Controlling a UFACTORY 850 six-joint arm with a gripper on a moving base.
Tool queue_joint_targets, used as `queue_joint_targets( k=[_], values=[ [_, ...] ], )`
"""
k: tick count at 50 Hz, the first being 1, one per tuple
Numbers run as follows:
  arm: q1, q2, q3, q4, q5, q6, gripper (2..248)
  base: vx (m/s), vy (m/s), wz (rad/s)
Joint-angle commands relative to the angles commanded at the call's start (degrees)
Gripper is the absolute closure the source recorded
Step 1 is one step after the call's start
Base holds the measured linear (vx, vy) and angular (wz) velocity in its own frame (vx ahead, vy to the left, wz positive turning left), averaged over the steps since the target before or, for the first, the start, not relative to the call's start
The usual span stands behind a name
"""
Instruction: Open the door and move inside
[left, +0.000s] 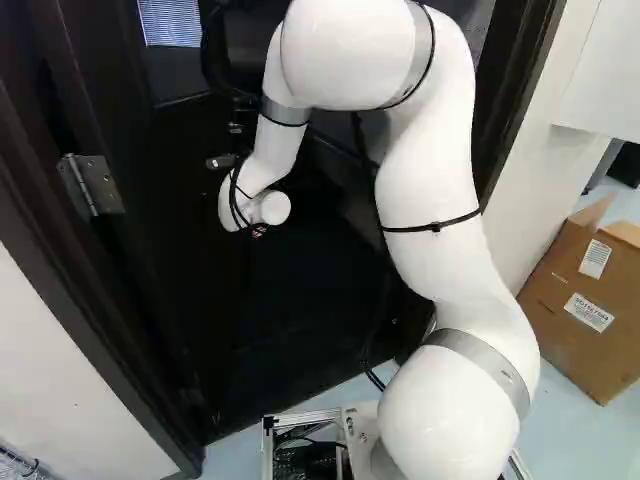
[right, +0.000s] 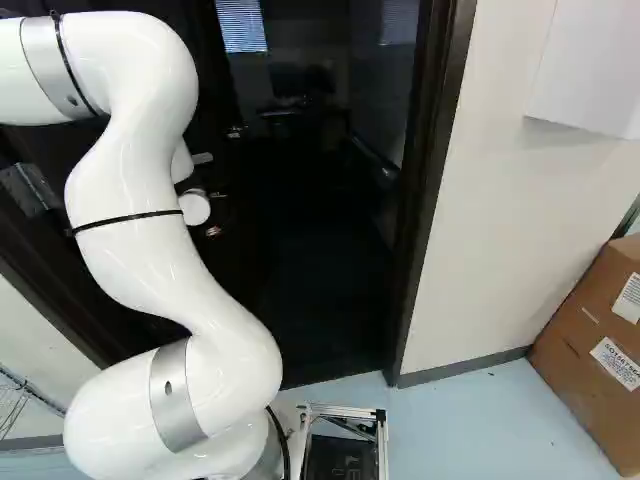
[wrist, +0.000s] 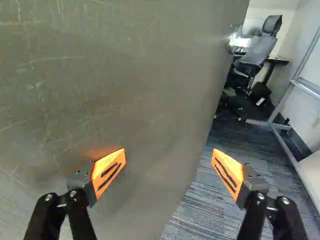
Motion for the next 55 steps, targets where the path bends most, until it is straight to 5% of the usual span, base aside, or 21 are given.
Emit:
queue_joint_targets(
  k=[55],
  values=[
    [4.6,-5.6,-7.6,-3.6,0.0,0.0,3,0.000,0.000,0.000]
  ],
)
